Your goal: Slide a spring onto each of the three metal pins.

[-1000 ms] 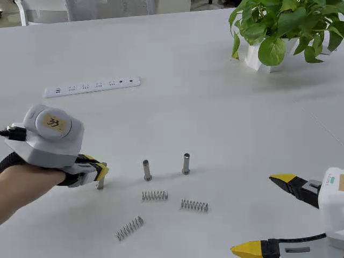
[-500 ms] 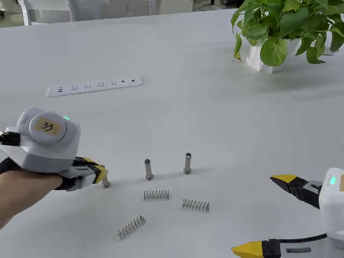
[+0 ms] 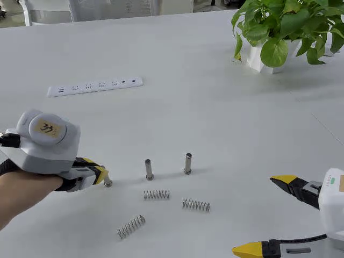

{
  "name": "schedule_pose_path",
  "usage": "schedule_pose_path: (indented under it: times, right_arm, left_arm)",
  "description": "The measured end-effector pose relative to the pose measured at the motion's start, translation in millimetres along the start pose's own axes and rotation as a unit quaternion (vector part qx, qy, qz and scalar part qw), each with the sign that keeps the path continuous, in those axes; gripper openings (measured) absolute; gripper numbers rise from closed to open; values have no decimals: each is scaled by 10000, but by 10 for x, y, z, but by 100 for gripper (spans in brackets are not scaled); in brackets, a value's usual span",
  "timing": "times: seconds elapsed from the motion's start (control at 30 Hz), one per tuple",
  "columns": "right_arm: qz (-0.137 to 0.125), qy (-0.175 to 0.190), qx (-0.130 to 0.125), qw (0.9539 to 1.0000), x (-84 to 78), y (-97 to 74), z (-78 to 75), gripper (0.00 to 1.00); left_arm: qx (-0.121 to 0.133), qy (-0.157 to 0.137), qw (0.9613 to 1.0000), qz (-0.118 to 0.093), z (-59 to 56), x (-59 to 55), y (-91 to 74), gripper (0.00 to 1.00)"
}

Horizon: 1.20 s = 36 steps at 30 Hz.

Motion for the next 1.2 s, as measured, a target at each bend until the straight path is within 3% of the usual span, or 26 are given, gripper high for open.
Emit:
schedule_pose_path:
  times: [0.73, 0.97, 1.2]
  right_arm:
    - [17, 9, 3, 10000, 6, 0, -11, 95]
    - [43, -7, 18, 10000, 2, 4, -5, 95]
    - [42, 1, 21, 10000, 2, 5, 3, 96]
  left_arm:
    - [18, 199, 9998, 14, -27, -3, 46, 5]
    - [38, 222, 9997, -1, -34, -12, 67, 11]
    - [50, 241, 9997, -49, -39, -29, 82, 27]
Point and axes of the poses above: the centre of the closed fingertips' face, and the gripper's own axes: y roughly forward along the fingers, z roughly to its left, x roughly out of its top, the point moved 9 cm from there along -y, roughly backward along the fingers, and after that the axes turned 12 degrees about z, right-handed, at the moved point
